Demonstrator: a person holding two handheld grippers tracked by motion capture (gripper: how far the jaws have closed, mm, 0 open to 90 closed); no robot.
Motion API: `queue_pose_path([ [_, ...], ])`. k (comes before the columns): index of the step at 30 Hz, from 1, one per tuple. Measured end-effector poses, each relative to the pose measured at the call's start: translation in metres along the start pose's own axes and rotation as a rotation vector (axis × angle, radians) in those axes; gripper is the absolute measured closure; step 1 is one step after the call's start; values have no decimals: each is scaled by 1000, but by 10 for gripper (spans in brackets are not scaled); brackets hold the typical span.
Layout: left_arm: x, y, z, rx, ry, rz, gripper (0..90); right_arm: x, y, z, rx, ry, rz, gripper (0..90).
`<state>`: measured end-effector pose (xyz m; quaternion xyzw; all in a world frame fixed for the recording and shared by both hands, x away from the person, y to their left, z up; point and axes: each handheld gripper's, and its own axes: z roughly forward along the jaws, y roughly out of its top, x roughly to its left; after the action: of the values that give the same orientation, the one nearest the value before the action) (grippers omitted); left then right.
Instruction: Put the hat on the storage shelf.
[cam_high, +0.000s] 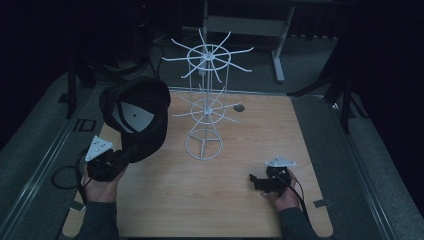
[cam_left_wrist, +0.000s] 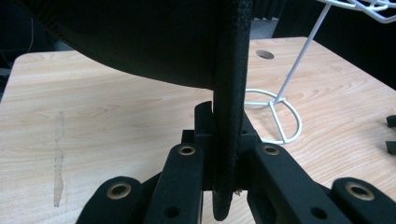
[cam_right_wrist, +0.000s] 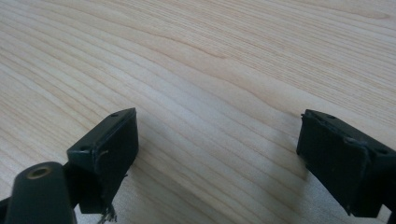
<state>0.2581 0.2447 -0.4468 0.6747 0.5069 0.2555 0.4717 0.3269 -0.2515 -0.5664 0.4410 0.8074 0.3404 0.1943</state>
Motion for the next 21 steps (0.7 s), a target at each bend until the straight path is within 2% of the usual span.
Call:
queue_pose_path([
  [21,-1,26,-7,-45,12,26,863,0,0,0,1,1,1,122],
])
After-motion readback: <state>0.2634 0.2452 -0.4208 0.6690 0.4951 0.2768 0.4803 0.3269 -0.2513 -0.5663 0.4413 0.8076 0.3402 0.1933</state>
